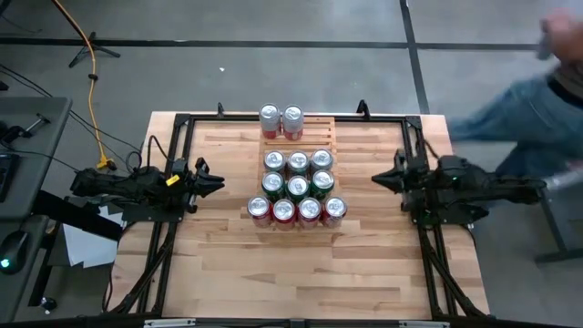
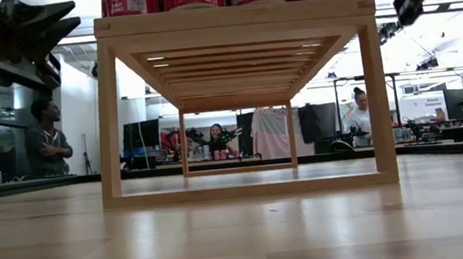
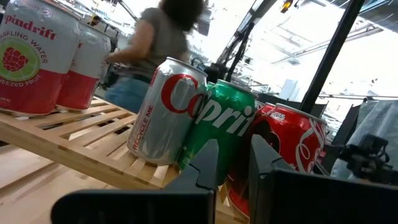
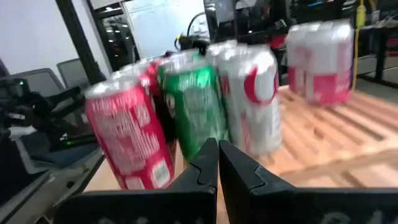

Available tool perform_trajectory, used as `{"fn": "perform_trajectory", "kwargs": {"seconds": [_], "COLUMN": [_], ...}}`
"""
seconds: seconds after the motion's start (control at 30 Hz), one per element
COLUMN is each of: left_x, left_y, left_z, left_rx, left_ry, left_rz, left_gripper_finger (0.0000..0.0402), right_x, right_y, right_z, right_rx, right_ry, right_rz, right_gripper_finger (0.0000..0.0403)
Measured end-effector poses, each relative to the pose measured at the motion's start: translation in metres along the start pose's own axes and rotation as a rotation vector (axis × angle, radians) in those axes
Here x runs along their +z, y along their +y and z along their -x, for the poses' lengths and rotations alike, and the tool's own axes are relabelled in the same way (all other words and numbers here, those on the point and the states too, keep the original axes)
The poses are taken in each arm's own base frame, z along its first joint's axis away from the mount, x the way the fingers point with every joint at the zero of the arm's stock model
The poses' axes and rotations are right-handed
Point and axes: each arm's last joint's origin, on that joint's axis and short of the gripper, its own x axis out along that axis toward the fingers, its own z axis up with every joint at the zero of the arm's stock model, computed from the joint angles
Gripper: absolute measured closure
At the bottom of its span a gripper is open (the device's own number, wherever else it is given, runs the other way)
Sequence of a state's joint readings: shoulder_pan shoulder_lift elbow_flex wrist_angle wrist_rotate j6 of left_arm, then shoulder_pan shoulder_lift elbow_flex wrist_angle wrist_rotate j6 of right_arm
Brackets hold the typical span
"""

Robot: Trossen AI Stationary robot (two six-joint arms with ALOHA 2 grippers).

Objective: Place canned beverage on shelf
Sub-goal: Return to Home Position

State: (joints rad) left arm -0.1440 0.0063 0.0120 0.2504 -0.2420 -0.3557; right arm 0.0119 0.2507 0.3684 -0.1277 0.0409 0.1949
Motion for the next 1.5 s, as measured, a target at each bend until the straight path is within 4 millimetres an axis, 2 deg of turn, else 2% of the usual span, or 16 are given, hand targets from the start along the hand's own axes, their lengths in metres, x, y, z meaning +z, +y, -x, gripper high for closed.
{"fn": "perform_trajectory", "kwargs": {"seconds": [0.17,0.47,0.83,1.13,1.37,1.5], "left_x": [0.0,0.0,0.0,0.0,0.0,0.0], "left_y": [0.0,0.0,0.0,0.0,0.0,0.0], "left_z": [0.0,0.0,0.0,0.0,0.0,0.0], "left_rx": [0.0,0.0,0.001,0.0,0.001,0.003], "left_ry": [0.0,-0.001,-0.001,-0.001,0.001,0.005], "left_rz": [0.0,0.0,0.0,0.0,0.0,-0.002], "left_gripper_finger": [0.0398,0.0398,0.0398,0.0398,0.0398,0.0398], "right_x": [-0.036,-0.08,-0.096,-0.096,-0.084,-0.084], "right_y": [-0.007,-0.014,-0.017,-0.017,-0.015,-0.015], "right_z": [-0.005,-0.008,-0.008,-0.008,0.0,-0.002], "right_rx": [0.012,0.063,0.024,0.026,0.051,0.05], "right_ry": [-0.007,-0.076,0.102,0.097,-0.039,-0.039], "right_rz": [0.016,0.01,-0.006,-0.005,-0.007,-0.007], "right_gripper_finger": [0.0403,0.0403,0.0403,0.0403,0.0403,0.0402]}}
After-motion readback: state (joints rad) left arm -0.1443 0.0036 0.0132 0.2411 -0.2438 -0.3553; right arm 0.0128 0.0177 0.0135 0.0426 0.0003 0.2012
